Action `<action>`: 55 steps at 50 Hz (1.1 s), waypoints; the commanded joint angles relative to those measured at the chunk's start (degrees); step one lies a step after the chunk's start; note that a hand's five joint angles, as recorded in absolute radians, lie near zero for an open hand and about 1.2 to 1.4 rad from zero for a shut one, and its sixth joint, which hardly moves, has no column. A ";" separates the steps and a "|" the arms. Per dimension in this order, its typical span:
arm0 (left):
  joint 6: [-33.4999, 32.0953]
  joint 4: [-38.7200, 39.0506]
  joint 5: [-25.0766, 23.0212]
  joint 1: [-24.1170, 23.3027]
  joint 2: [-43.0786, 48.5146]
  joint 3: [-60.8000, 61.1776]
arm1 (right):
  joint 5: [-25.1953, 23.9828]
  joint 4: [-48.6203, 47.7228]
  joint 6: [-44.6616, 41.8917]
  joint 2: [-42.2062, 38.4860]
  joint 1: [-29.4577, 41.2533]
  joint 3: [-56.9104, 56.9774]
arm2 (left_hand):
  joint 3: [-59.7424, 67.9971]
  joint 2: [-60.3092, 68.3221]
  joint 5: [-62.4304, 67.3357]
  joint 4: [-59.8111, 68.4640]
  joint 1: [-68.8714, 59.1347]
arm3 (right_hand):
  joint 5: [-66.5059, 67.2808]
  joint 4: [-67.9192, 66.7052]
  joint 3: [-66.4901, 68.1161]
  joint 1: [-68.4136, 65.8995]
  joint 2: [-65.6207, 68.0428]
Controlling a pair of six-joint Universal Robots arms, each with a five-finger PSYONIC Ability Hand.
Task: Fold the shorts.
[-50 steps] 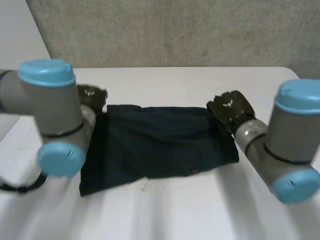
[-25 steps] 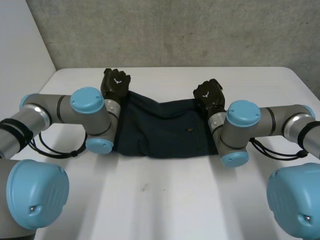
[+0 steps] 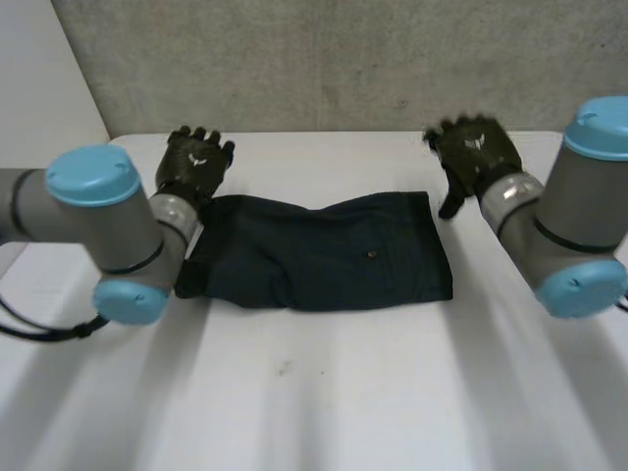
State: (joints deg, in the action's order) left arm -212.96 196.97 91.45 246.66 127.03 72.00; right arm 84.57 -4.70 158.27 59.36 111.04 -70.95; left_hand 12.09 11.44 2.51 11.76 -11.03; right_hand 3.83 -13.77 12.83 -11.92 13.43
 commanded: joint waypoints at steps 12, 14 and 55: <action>8.00 -1.76 -0.05 2.95 3.92 8.51 | -6.96 -4.87 4.41 -3.90 -3.29 -14.30 | 0.48 1.13 0.06 0.80 -1.54 | 21.65 -21.71 22.66 -23.56 22.06; 7.56 -2.03 0.22 3.47 5.42 7.02 | -6.70 -6.90 4.24 -4.78 -3.28 -14.30 | 0.81 1.47 0.39 1.14 -1.88 | 21.65 -21.71 22.66 -23.56 22.06; 14.41 -7.92 -0.49 3.83 -19.54 16.24 | 2.09 8.04 -25.29 5.07 -6.82 -6.32 | -2.09 -1.44 -2.51 -1.76 1.03 | 66.17 -66.23 67.17 -68.08 66.57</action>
State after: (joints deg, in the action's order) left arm -198.74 189.18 90.98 250.64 107.49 87.19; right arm 83.83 2.81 141.18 62.69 98.78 -83.39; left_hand 12.09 11.43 2.49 11.76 -11.03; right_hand 55.20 -68.28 67.89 -53.69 66.37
